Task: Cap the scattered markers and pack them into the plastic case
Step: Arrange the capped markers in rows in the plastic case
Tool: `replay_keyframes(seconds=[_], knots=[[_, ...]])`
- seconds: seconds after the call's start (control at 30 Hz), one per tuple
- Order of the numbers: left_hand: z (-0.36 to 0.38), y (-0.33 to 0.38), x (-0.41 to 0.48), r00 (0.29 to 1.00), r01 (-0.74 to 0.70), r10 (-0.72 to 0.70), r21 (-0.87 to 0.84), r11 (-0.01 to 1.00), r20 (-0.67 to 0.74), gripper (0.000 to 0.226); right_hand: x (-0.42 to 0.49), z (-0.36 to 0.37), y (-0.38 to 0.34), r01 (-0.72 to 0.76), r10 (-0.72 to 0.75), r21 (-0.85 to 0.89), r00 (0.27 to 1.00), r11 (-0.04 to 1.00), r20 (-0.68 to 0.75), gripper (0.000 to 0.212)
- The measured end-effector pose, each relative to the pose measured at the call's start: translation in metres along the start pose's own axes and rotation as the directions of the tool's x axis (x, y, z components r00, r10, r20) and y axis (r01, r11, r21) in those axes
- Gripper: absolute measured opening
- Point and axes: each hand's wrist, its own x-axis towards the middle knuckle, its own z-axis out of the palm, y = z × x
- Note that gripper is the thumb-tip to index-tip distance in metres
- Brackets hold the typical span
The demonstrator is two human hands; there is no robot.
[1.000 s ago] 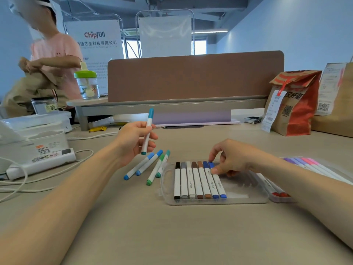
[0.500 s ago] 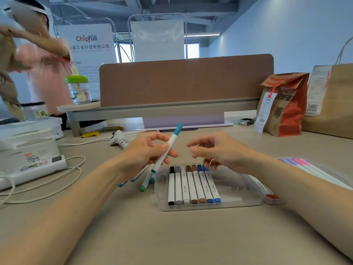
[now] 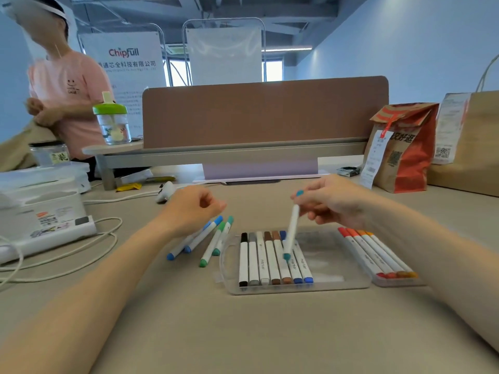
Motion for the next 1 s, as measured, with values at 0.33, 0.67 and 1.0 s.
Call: replay_keyframes(seconds=[0.33, 0.67, 1.0], knots=[[-0.008, -0.046, 0.013, 0.861, 0.207, -0.380, 0.449, 0.869, 0.339, 0.061, 0.010, -0.004, 0.012, -0.190, 0.232, -0.355, 0.969, 0.915, 0.080, 0.025], [-0.006, -0.036, 0.014, 0.852, 0.178, -0.373, 0.467, 0.866, 0.367, 0.043, 0.010, 0.000, 0.016, -0.111, 0.199, -0.551, 0.975, 0.827, 0.101, 0.035], [-0.006, -0.026, 0.008, 0.881, 0.235, -0.342, 0.324, 0.916, 0.328, 0.036, 0.010, 0.003, 0.017, -0.037, 0.154, -0.732, 0.984, 0.680, 0.093, 0.030]])
